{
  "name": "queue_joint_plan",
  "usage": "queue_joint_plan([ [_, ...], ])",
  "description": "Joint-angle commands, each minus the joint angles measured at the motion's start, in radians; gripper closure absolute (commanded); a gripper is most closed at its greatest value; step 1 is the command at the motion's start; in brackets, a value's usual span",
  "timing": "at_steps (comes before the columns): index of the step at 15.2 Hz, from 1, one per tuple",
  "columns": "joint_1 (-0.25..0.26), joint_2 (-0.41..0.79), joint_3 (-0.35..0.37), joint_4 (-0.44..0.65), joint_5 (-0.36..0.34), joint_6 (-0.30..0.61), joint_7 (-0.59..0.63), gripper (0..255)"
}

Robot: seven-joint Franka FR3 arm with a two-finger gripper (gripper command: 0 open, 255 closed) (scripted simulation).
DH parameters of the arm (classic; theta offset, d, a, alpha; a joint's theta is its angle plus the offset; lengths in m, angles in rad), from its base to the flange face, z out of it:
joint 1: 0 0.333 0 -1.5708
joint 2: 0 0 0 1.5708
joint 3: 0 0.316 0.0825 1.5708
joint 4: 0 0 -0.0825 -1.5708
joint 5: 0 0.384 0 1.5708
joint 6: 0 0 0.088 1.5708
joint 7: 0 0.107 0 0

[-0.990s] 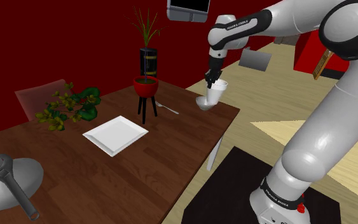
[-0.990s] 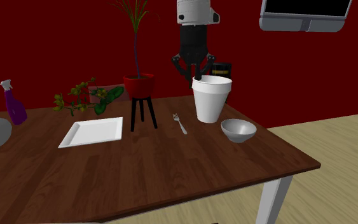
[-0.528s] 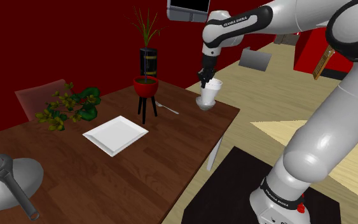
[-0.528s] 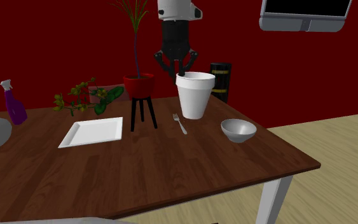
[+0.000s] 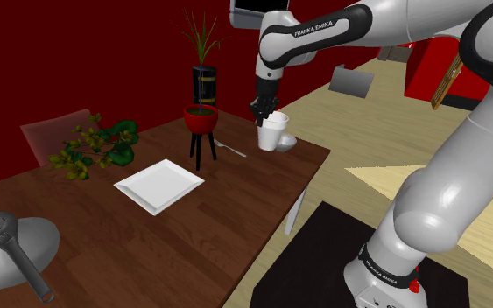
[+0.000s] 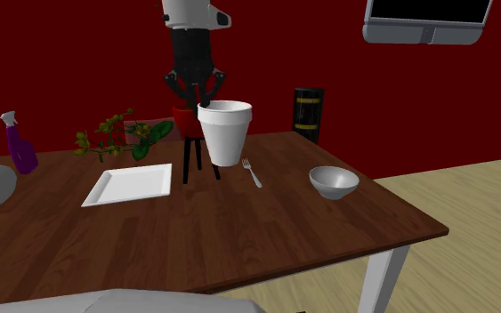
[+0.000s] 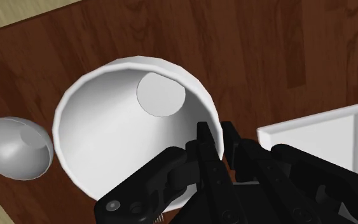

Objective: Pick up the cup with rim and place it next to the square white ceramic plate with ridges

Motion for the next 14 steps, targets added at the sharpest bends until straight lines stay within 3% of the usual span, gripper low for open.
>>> queue_joint_plan([
  [1, 0.021, 0.007, 0.027, 0.013, 0.004, -0.007, 0.048, 255],
  [14, 0.162, 0.157, 0.187, 0.192, 0.007, -0.048, 0.346, 255],
])
